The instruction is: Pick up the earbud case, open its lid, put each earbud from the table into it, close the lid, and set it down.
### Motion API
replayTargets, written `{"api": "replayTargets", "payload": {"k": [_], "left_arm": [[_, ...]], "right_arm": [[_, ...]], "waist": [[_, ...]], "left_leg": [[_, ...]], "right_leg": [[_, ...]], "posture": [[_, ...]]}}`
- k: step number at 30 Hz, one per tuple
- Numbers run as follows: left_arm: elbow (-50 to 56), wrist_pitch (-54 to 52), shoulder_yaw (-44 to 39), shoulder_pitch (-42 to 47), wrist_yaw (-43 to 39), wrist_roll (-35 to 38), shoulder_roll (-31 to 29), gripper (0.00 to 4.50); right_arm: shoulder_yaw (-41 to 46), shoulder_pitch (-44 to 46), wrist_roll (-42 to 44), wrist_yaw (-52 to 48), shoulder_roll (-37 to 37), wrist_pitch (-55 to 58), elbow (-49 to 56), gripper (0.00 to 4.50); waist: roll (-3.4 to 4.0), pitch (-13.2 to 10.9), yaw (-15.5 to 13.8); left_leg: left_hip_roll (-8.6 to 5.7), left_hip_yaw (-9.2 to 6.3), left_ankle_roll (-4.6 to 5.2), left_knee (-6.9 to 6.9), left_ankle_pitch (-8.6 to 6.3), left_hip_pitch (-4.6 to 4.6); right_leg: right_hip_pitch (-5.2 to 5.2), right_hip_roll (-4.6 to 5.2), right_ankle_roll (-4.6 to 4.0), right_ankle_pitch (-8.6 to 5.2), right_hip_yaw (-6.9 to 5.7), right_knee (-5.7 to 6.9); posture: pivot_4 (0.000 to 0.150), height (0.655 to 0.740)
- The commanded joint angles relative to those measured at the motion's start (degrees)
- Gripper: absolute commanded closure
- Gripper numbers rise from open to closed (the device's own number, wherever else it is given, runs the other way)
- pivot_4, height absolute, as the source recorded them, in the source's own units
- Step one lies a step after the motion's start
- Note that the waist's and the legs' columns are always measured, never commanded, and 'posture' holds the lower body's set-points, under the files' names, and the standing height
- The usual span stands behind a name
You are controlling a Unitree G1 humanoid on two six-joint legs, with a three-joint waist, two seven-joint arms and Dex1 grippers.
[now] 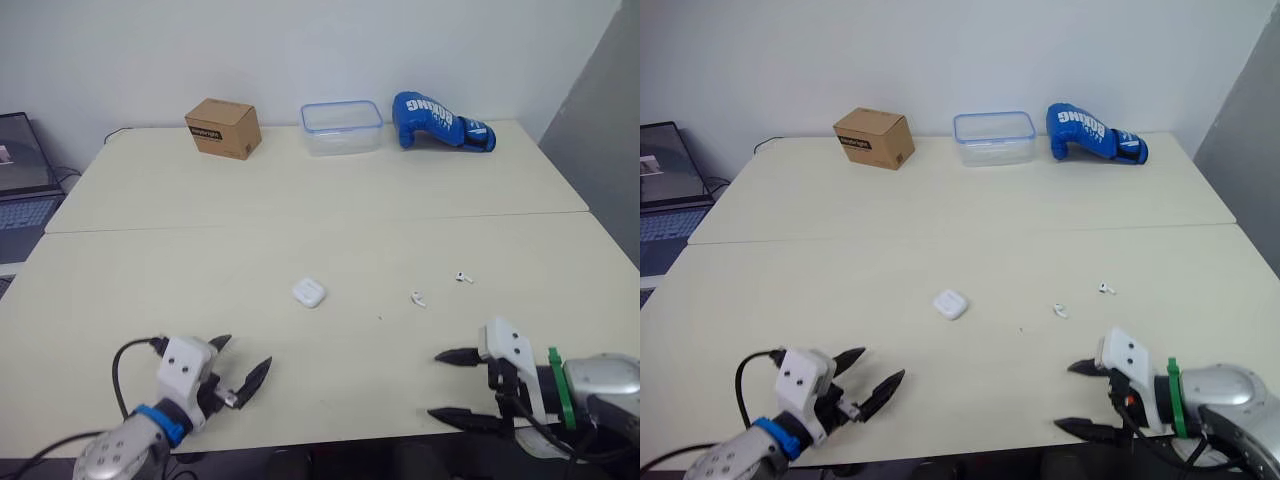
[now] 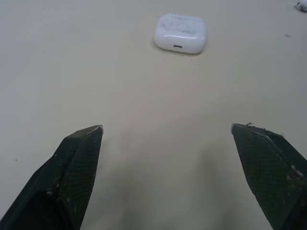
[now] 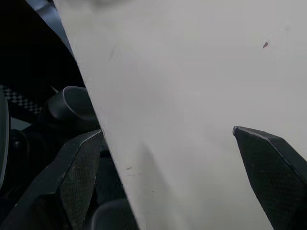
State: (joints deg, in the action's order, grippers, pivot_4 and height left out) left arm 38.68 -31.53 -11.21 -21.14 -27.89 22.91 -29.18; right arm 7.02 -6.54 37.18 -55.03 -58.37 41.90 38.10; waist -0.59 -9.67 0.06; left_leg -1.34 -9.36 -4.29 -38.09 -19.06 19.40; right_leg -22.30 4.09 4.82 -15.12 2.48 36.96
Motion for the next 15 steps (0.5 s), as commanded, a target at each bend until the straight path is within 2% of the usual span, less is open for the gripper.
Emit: {"api": "replayTargets", "payload": {"k": [1,4,7,15], "left_arm": [[-0.5,-7.3,2.9,8.7,0.3,2.5,-2.1,0.03],[-3.6,-10.0,5.2,15.3,-0.6,4.2,-1.5,0.03],[-7.5,-9.6,9.8,19.6,-2.3,2.5,-1.9,0.03],[-18.5,-3.8,14.6,25.1,-3.5,-2.3,-0.3,0.03]], "right_arm": [[3.2,8.3,0.4,-3.6,-3.1,-1.9,-4.1,0.0],[1.4,15.1,-0.8,-6.6,-5.1,-3.4,-7.7,0.0],[-0.9,19.8,-2.2,-8.7,-5.7,-5.0,-9.4,0.0],[-4.1,23.1,-4.9,-10.8,-5.3,-6.6,-9.8,0.0]], "waist": [[-0.02,0.0,0.1],[-0.01,0.0,0.4],[-0.01,0.0,0.5],[0.0,0.0,0.3]], "left_leg": [[0.01,0.0,0.0,0.02,0.0,-0.13],[0.03,0.06,0.01,0.15,-0.01,-0.4],[0.05,0.06,0.02,0.23,-0.03,-0.34],[0.03,0.07,0.06,0.18,-0.09,-0.19]], "right_leg": [[0.1,0.0,0.0,0.0,0.0,0.0],[0.23,0.0,-0.02,-0.01,0.02,-0.02],[0.11,-0.01,-0.03,-0.05,0.02,-0.04],[0.03,0.03,0.0,-0.08,0.04,-0.08]], "posture": [[0.15,0.74],[0.15,0.74],[0.15,0.74],[0.15,0.74]]}}
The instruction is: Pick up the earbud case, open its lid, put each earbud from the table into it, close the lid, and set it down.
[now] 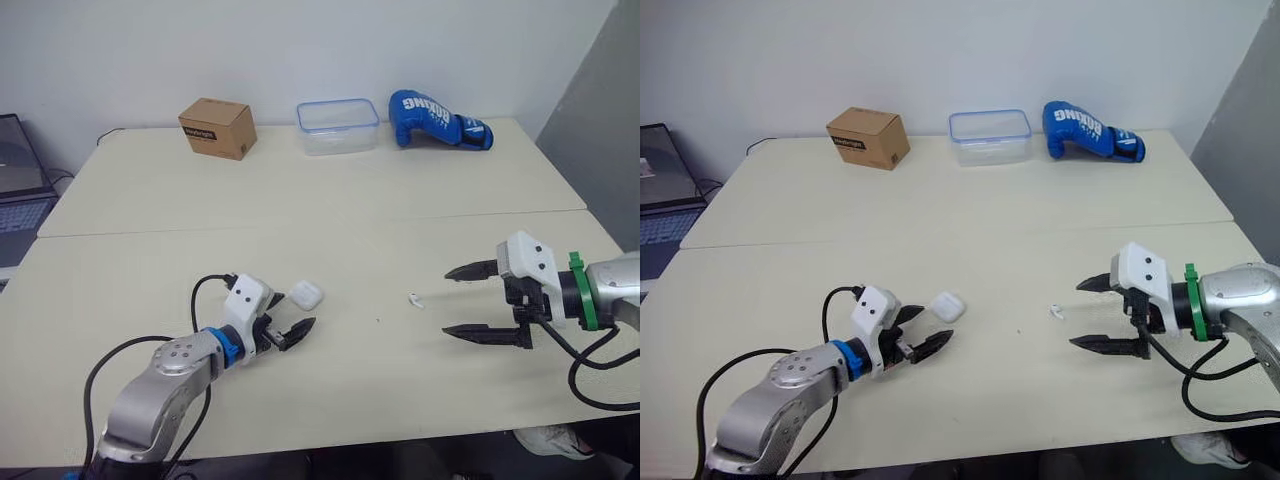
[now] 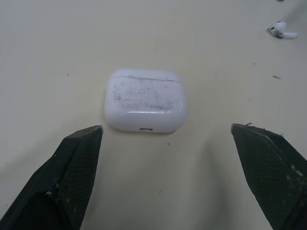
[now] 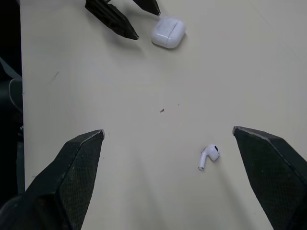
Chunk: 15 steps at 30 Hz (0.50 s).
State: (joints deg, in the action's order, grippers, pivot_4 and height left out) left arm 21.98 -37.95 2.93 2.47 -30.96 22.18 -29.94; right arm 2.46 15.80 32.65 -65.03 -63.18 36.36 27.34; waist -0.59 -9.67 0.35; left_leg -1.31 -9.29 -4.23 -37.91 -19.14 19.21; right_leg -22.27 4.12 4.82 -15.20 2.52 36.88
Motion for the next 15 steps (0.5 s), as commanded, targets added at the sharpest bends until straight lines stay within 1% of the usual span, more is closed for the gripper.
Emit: {"api": "replayTargets", "payload": {"k": [1,8,15], "left_arm": [[-2.9,3.1,0.5,2.2,-0.3,-2.0,0.7,0.03],[-8.2,5.6,2.9,6.4,-1.4,-4.9,1.7,0.03],[-10.7,6.7,4.6,8.2,-1.6,-6.8,3.4,0.03]], "right_arm": [[0.4,0.6,-0.5,-1.0,-0.5,-1.1,1.0,0.0],[0.6,-1.9,-2.7,-1.6,-1.2,-2.3,0.0,0.0],[-0.6,1.2,-6.9,-2.1,-0.4,-5.5,-5.5,0.0]], "waist": [[0.0,0.0,0.0],[0.0,0.0,0.0],[0.01,0.0,0.0]], "left_leg": [[0.0,0.0,0.0,-0.02,0.0,0.0],[0.0,0.0,0.0,-0.05,0.01,-0.02],[-0.01,-0.01,-0.01,-0.05,0.02,-0.04]], "right_leg": [[0.0,0.0,0.0,0.0,0.0,0.01],[0.01,0.0,0.01,0.01,0.01,0.05],[0.02,0.01,0.01,0.01,0.0,0.06]], "posture": [[0.15,0.74],[0.15,0.74],[0.15,0.74]]}}
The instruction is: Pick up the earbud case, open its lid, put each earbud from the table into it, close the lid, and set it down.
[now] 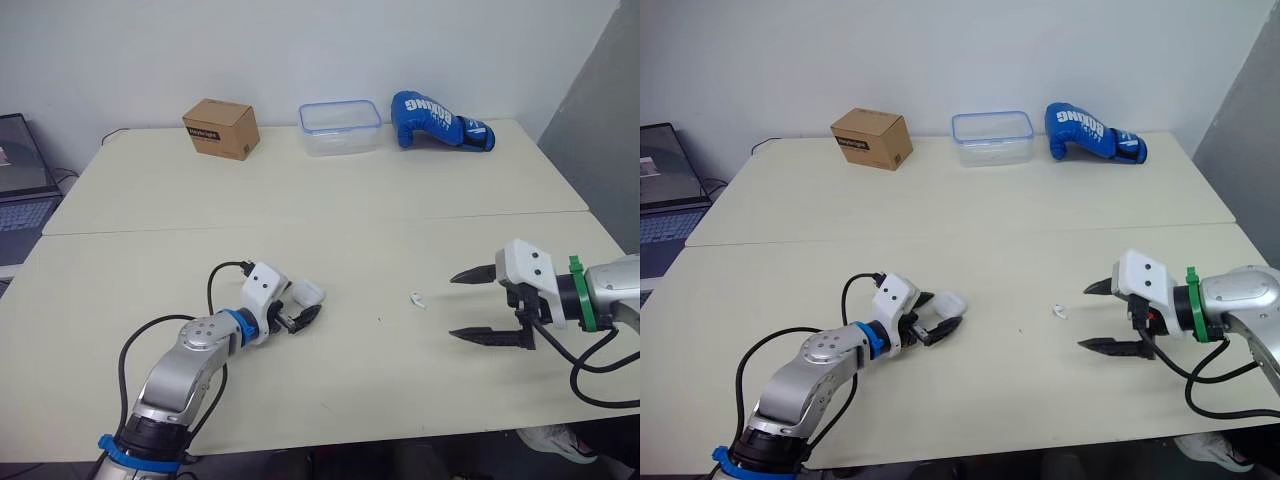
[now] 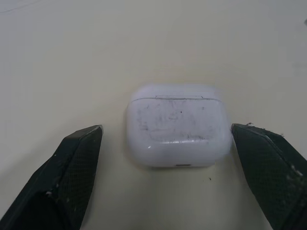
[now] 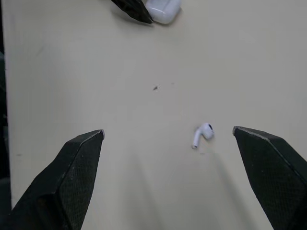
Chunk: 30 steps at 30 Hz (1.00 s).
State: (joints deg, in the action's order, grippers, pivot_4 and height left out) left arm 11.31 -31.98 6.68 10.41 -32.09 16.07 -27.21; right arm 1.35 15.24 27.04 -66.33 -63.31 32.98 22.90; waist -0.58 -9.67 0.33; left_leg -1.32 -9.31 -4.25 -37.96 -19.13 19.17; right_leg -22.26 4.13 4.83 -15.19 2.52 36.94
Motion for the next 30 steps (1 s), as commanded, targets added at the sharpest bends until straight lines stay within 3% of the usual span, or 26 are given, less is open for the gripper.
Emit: {"api": "replayTargets", "payload": {"k": [1,8,11,15,27,30], "left_arm": [[0.1,0.7,0.9,0.2,-0.5,-0.8,0.8,0.03],[1.3,0.2,2.0,-1.2,0.1,-2.0,2.1,0.03],[2.3,-0.5,2.1,-1.7,-0.1,-2.1,2.3,0.61],[2.9,-1.2,2.0,-1.9,-0.3,-2.2,2.4,1.72],[3.7,-1.0,2.2,-2.7,-0.1,-3.6,1.7,1.74],[4.9,2.5,1.4,-2.4,-1.2,-3.7,1.3,1.74]], "right_arm": [[0.5,2.2,-1.5,-0.9,-0.2,-2.4,-1.6,0.0],[-0.1,3.7,-2.3,-1.7,0.0,-3.2,-3.0,0.0],[0.2,3.5,-2.2,-2.0,-0.3,-3.1,-2.8,0.0],[0.2,3.1,-2.6,-2.2,-0.3,-3.2,-3.0,0.0],[-0.5,4.2,-3.5,-2.4,0.9,-2.7,-3.3,0.0],[0.2,6.4,-0.5,-1.5,1.6,1.8,-2.5,0.0]], "waist": [[0.01,0.0,0.0],[0.02,0.0,-0.1],[0.02,0.0,-0.1],[0.02,0.0,-0.1],[0.02,0.0,-0.1],[0.02,0.0,-0.1]], "left_leg": [[0.0,0.01,0.0,0.0,0.0,-0.01],[-0.01,0.0,-0.01,0.0,0.0,0.0],[-0.01,0.0,-0.01,0.0,0.0,0.0],[-0.01,0.0,-0.01,0.01,0.0,0.0],[-0.01,0.01,0.0,0.01,0.0,0.0],[0.0,0.01,-0.01,0.01,0.0,0.0]], "right_leg": [[0.0,0.0,0.0,0.0,0.0,0.0],[0.01,0.01,0.0,0.0,0.01,-0.02],[0.01,0.02,0.0,0.0,0.01,-0.01],[0.01,0.02,0.0,0.0,0.0,-0.02],[0.01,0.02,0.01,0.0,0.01,-0.02],[0.01,0.02,0.0,0.0,0.01,-0.03]], "posture": [[0.15,0.74],[0.15,0.74],[0.15,0.74],[0.15,0.74],[0.15,0.74],[0.15,0.74]]}}
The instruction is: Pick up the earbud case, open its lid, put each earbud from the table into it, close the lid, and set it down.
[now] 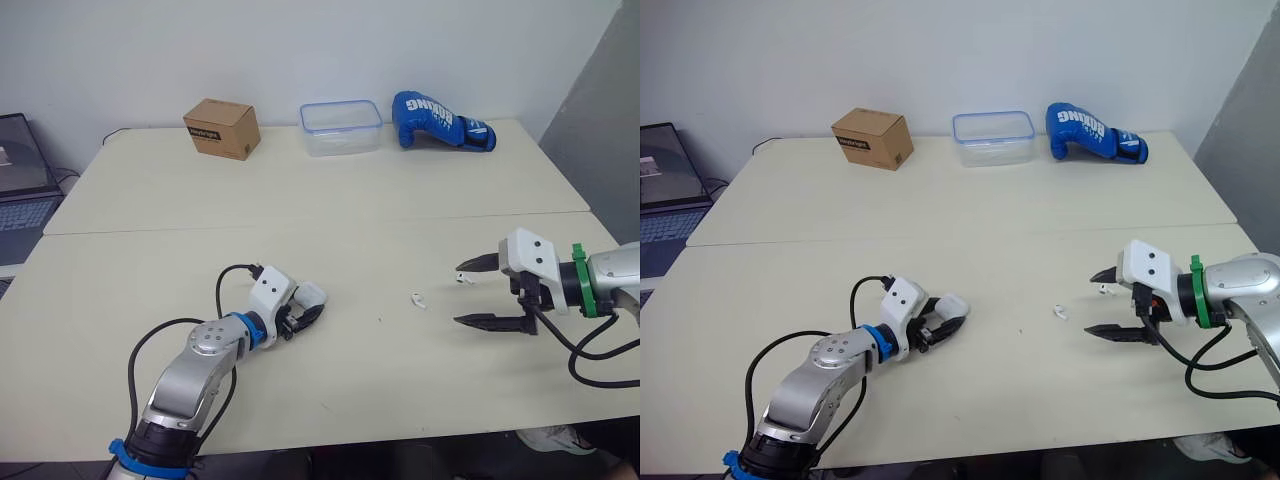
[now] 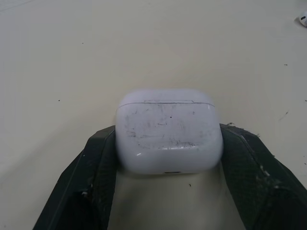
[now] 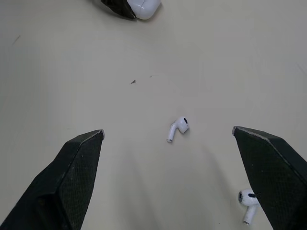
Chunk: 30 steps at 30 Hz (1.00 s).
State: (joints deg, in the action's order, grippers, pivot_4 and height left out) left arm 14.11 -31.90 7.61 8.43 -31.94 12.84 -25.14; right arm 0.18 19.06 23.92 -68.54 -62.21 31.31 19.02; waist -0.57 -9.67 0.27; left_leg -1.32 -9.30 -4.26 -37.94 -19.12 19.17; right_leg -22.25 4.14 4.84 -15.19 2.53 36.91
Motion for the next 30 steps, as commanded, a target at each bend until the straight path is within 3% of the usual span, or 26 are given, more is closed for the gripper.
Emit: {"api": "replayTargets", "payload": {"k": [1,6,12,17,30], "left_arm": [[2.8,3.1,-0.8,0.4,-1.8,0.3,-1.0,1.74],[4.6,6.1,-3.4,5.6,-6.4,1.5,-4.9,1.74],[3.7,17.7,-3.5,10.9,-12.4,-0.9,-10.3,1.74],[0.2,29.9,-1.0,14.3,-16.3,-5.3,-12.2,1.74],[-8.3,45.0,1.8,26.4,-20.4,-7.8,-8.2,1.74]], "right_arm": [[1.9,4.2,4.7,1.2,1.2,6.4,1.6,0.0],[2.4,12.3,13.3,5.2,5.0,20.9,1.3,0.0],[4.3,20.0,25.6,13.7,13.3,40.7,0.2,0.0],[8.9,25.4,32.1,21.2,21.7,52.1,-5.0,0.0],[7.1,28.1,34.0,24.9,25.2,56.3,-7.0,0.0]], "waist": [[0.02,0.0,0.0],[0.01,-0.1,0.0],[0.02,-0.1,0.0],[0.01,-0.1,0.0],[0.01,-0.1,0.6]], "left_leg": [[0.0,0.0,0.0,0.0,0.0,0.01],[0.02,-0.05,0.0,-0.01,0.01,0.06],[0.0,-0.04,-0.04,0.02,0.03,0.19],[-0.03,-0.02,-0.26,-0.05,0.15,0.98],[-0.06,-0.05,-0.24,-0.17,0.16,1.38]], "right_leg": [[-0.01,0.0,0.0,0.0,0.0,0.0],[-0.06,-0.01,-0.02,0.01,-0.05,0.03],[-0.14,-0.01,-0.02,0.01,-0.04,-0.05],[-1.07,0.01,-0.06,0.06,-0.03,0.09],[-1.39,0.01,-0.03,0.07,-0.08,0.17]], "posture": [[0.15,0.74],[0.15,0.74],[0.15,0.74],[0.15,0.74],[0.15,0.74]]}}
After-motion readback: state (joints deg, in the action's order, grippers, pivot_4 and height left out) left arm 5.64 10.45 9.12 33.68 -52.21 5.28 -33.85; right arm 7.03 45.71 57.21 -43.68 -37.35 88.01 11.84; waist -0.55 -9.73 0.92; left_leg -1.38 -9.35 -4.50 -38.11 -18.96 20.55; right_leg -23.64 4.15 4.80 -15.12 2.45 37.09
